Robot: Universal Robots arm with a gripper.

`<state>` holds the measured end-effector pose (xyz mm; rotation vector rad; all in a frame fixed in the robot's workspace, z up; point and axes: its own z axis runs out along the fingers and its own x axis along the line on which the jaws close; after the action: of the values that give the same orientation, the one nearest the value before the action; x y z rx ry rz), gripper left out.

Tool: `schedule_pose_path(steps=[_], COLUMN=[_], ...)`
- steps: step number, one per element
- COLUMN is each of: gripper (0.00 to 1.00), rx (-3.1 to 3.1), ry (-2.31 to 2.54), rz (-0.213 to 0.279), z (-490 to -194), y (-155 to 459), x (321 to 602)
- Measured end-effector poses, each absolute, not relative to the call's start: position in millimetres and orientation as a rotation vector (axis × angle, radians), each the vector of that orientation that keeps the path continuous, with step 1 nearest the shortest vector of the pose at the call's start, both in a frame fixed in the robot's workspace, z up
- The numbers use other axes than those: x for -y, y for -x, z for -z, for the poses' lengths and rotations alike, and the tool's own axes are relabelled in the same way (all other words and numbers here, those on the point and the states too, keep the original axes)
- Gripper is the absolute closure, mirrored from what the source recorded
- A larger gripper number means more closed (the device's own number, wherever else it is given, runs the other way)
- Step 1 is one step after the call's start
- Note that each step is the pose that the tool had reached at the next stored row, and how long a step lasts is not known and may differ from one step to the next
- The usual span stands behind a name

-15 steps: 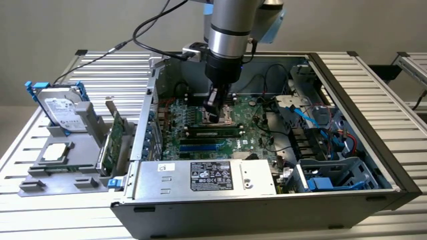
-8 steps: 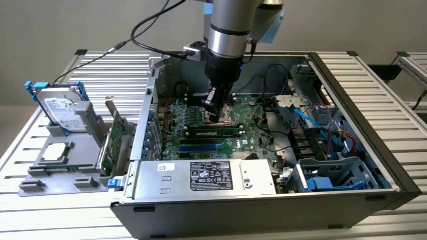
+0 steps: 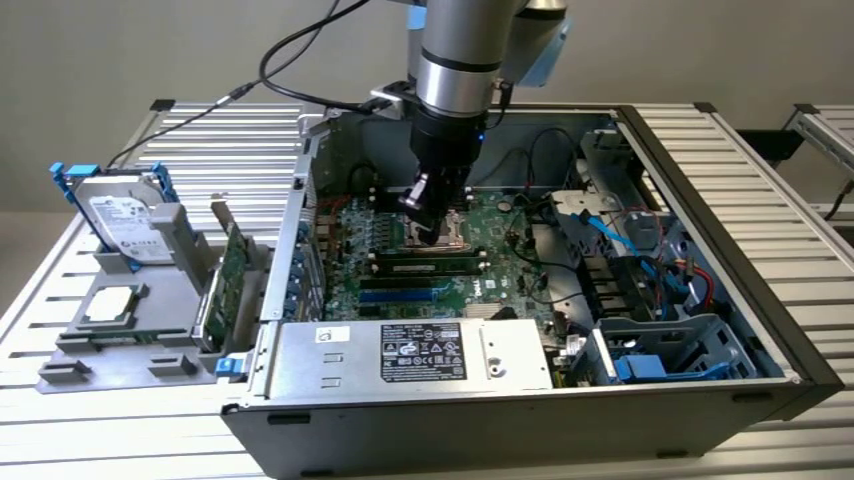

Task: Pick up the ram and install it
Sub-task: 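Press down the ram until it locks into place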

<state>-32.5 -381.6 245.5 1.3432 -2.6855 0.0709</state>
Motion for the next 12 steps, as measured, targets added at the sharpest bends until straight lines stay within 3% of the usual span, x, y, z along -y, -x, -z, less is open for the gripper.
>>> schedule_pose_path(steps=[12], gripper=[0.89], rx=[2.789], ry=[-1.133], rz=[-0.062], z=[-245.5], y=[32.5], x=[381.6])
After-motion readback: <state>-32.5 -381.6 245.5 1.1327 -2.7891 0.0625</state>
